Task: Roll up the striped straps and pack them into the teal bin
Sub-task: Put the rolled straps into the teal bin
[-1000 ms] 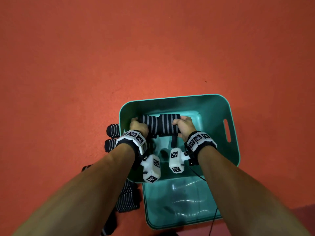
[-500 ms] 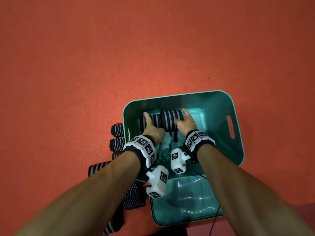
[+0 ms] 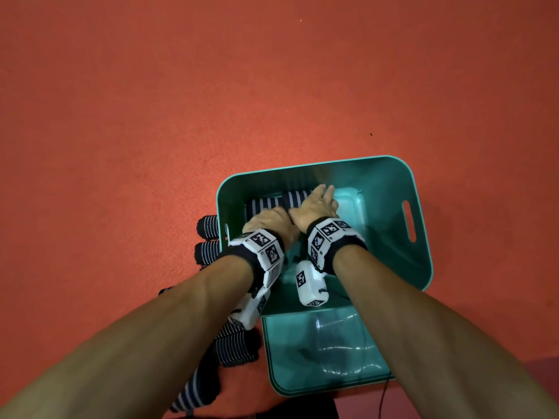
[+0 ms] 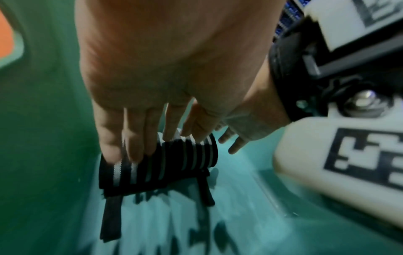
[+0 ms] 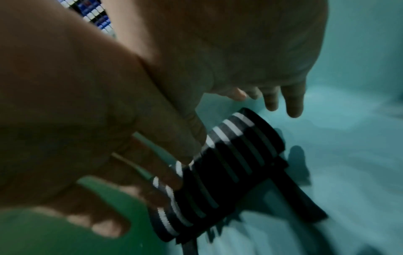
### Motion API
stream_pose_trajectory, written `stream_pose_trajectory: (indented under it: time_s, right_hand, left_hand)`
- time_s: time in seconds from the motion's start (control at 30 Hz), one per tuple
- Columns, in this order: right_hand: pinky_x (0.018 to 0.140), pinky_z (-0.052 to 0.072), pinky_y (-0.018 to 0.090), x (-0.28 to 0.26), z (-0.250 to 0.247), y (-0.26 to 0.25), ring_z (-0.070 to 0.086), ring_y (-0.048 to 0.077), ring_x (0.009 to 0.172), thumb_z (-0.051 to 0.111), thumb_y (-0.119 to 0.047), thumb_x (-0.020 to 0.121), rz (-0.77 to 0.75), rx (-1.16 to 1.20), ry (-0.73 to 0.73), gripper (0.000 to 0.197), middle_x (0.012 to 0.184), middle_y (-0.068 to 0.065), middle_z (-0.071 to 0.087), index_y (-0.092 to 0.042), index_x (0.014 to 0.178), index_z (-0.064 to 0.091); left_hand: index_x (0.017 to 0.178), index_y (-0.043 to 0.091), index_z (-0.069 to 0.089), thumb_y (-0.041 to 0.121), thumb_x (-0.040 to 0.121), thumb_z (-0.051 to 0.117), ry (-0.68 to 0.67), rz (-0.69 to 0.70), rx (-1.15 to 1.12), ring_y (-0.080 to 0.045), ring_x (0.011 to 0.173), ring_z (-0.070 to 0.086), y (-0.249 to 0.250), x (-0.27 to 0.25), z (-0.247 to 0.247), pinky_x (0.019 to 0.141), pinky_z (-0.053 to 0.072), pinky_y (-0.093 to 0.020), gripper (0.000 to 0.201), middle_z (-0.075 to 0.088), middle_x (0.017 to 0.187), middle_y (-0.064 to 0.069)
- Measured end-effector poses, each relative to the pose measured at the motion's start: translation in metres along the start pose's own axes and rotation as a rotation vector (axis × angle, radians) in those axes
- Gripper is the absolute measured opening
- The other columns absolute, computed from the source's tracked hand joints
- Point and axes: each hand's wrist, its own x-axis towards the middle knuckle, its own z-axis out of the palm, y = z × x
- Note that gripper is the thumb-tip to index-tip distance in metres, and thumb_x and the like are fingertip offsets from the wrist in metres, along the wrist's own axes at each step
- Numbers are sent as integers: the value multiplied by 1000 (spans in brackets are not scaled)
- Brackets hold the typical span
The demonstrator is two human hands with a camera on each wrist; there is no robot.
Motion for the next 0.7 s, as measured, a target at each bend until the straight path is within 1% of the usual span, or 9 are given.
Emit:
stream_pose_trajectory:
  time_s: [0.13,0.2,0.27,0.33,0.4,0.47,0.53,0.6,0.7]
  right_hand:
    - [117,33,44,0,-4,-7,23,35,151,57,-31,98,-51,-33,-8,69,170,9,6,-14,157,26]
    - [124,23,43,4,0,-5,15,35,155,46,-38,105,-66,-43,-88,67,172,8,-5,-17,162,19]
    - [127,15,46,7,0,-2,8,34,157,36,-49,107,-60,-3,-138,68,171,8,-13,-21,165,11]
    - [127,10,48,6,-1,0,6,34,158,32,-56,106,-52,39,-155,72,171,7,-15,-22,165,9]
    - [128,11,47,1,-4,-1,8,34,158,33,-58,105,-35,68,-132,74,171,9,-12,-20,164,9]
    - [126,17,46,-12,-9,-7,14,36,156,34,-53,106,-32,71,-33,68,172,11,-1,-18,162,20]
    - [119,27,47,-34,-14,-17,26,35,150,34,-44,107,-95,35,100,53,167,10,22,-16,151,43]
    - [108,37,45,-62,-16,-30,40,33,139,34,-38,106,-205,0,248,43,150,8,49,-18,134,60]
    - [96,43,42,-101,-8,-49,53,33,122,41,-35,103,-383,92,421,36,125,9,63,-17,113,70]
  left_hand:
    - [157,16,32,33,103,41,-48,124,-36,-31,154,17,-5,12,3,125,21,-43,58,25,165,-9]
    - [163,13,15,30,108,33,-116,141,-9,-27,158,-2,-2,15,3,128,2,-36,60,8,171,-6]
    - [162,7,13,26,111,28,-114,141,-38,-29,158,-3,-2,18,2,125,-3,-32,57,5,171,-13]
    - [161,10,23,29,110,32,-102,135,-160,-30,158,6,-5,19,-1,126,6,-33,56,9,170,-18]
    - [152,13,45,29,106,44,-28,104,-353,-30,148,36,-11,18,-4,121,27,-34,49,38,160,-18]
    - [135,18,63,27,99,56,77,58,-538,-29,126,59,-17,10,-13,108,45,-34,37,65,135,-12]
    - [121,22,69,25,95,62,207,88,-629,-23,108,66,-24,-4,-27,100,51,-32,27,73,113,-4]
    - [103,22,73,15,94,62,291,228,-722,-14,85,67,-35,-21,-44,88,56,-31,16,74,92,1]
    - [95,14,72,-2,96,53,359,413,-891,-5,63,65,-61,-53,-68,70,56,-26,24,72,75,0]
